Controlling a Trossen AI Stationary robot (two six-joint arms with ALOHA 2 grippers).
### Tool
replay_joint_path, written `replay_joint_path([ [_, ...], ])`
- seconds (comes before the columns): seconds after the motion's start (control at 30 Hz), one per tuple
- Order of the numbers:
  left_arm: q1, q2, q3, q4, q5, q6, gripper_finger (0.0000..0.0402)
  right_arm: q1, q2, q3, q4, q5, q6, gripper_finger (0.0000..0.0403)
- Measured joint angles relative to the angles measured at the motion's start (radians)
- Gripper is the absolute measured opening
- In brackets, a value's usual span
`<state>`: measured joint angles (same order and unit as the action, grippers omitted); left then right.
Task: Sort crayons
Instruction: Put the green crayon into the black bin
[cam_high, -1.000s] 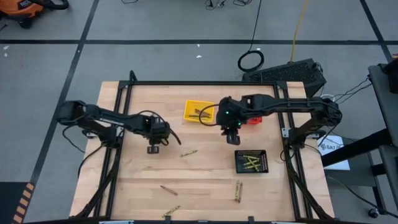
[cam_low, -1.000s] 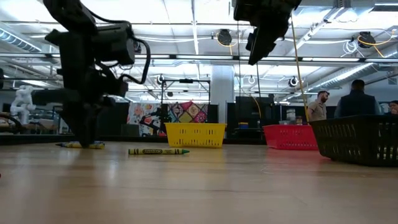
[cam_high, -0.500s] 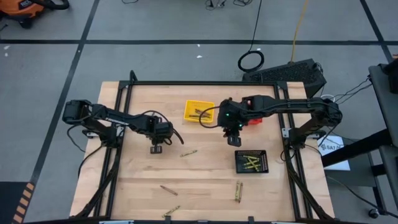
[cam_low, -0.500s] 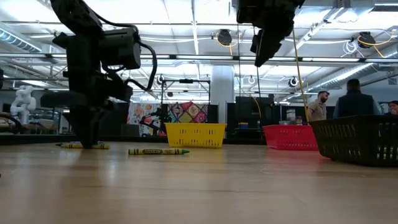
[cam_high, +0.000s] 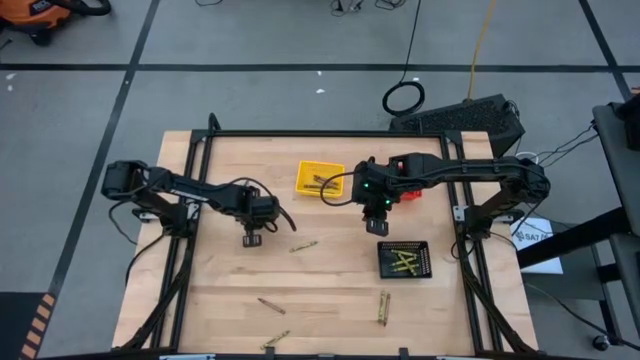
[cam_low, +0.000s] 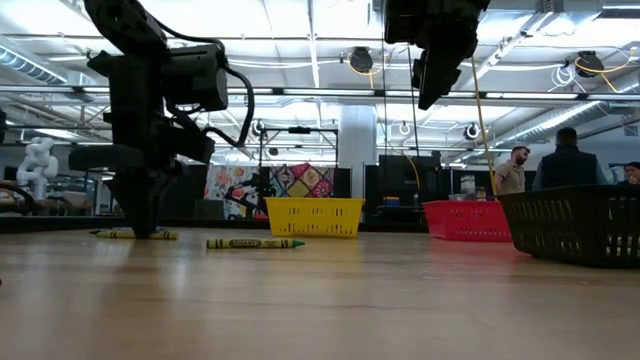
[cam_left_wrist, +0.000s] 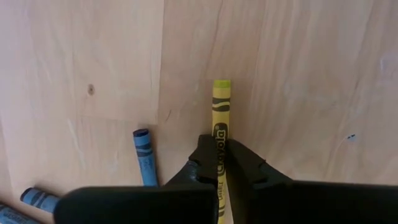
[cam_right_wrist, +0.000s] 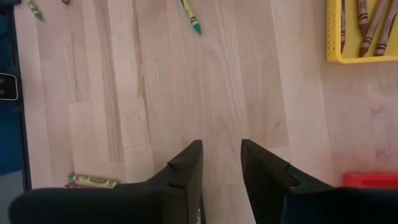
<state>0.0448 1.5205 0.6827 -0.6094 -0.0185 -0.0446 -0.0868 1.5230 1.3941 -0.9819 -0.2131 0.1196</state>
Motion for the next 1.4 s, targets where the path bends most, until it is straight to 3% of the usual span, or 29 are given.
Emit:
replay_joint_path([
  [0.27,-0.013,-0.124,-0.005,0.030,0.076,-0.051,0.0004,0.000,0.000,0.000,0.000,0.000,-0.008,0.0084],
  [0.5,-0.056,-0.240,-0.003,0.109,0.071,-0.089,0.0004,0.011,0.000,0.000,-0.018,0.001,-0.010,0.0084],
  [0.77,-0.100,-0.297,-0.002,0.348,0.051,-0.104,0.0004,0.064,0.000,0.000,-0.013,0.002,-0.031,0.0084],
  [1.0,-0.120,-0.305,-0.001,0.674,0.040,-0.025,0.0004,0.147,0.013,0.000,0.109,0.006,-0.110,0.0084],
  [1.23,-0.121,-0.305,0.000,0.910,0.039,0.030,0.0004,0.238,0.031,-0.002,0.300,0.261,-0.244,0.0092],
  [1.4,-0.134,-0.305,0.000,1.047,0.036,0.068,0.0004,0.268,0.032,-0.002,0.438,0.389,-0.253,0.0106],
])
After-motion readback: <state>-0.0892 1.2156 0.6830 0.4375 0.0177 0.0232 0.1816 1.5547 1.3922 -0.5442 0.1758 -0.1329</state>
